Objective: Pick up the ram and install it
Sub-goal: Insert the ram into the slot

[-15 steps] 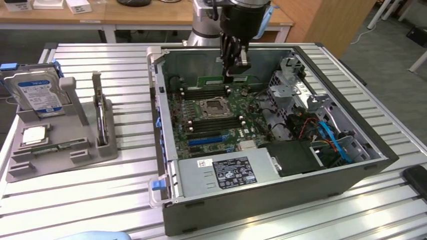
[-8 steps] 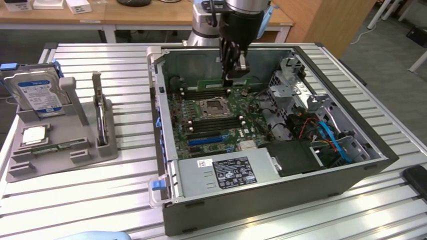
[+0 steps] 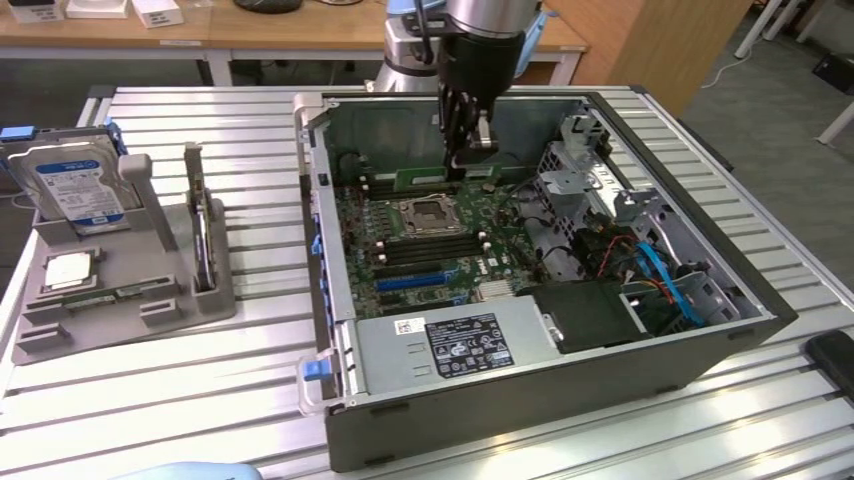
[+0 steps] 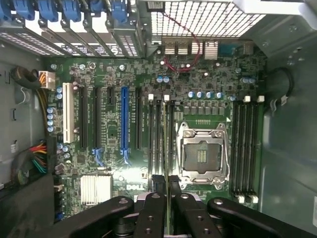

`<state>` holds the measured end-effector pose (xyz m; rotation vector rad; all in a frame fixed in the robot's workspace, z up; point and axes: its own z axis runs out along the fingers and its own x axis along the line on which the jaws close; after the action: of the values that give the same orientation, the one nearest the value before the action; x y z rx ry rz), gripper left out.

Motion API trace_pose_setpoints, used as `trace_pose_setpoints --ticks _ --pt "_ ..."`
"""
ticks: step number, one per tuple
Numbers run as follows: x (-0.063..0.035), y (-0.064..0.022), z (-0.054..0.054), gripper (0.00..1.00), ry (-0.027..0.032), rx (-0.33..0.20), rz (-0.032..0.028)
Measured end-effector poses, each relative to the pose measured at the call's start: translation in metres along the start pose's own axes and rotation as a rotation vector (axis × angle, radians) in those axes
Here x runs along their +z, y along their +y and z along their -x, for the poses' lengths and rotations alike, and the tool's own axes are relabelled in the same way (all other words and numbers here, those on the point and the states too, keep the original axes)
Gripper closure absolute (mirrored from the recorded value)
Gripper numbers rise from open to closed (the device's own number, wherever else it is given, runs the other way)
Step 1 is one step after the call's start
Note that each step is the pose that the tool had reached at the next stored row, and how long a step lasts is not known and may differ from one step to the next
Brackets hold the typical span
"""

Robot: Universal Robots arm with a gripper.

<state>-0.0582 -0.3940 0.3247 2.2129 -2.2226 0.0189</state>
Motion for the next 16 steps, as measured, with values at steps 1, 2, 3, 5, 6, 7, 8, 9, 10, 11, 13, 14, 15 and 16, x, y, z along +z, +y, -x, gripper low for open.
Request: trace_pose_setpoints --ticks 1,2,3,5,6,7,8,9,10,11,13,14,15,16 --pt "0.001 0.0 0.0002 0.86 0.0051 0.0 -0.0008" --pt "0.002 0.0 0.0003 0.86 0.0112 0.0 -0.0015" --pt "0.0025 0.0 0.0006 0.86 0.018 0.0 -0.0023" --pt "0.0026 0.0 0.0009 0.86 0.0326 0.0 -0.003" --pt "0.0026 0.0001 0.0009 0.86 0.0326 0.0 -0.003" --pt "0.0026 0.0001 0.0009 0.86 0.0326 0.0 -0.003" --pt "0.0026 0.0 0.0009 0.86 0.0327 0.0 -0.003" --pt "0.0026 0.0001 0.0009 0.86 0.0327 0.0 -0.003" --pt "0.0026 0.0001 0.0009 0.86 0.0326 0.0 -0.003" --pt "0.0026 0.0001 0.0009 0.86 0.0327 0.0 -0.003" --pt "0.0027 0.0001 0.0009 0.86 0.0327 0.0 -0.0029" --pt "0.0028 0.0001 0.0009 0.86 0.0327 0.001 -0.0029" --pt "0.0029 0.0001 0.0009 0.86 0.0327 0.003 -0.0029" --pt "0.003 0.0001 0.0009 0.86 0.0327 0.004 -0.0029"
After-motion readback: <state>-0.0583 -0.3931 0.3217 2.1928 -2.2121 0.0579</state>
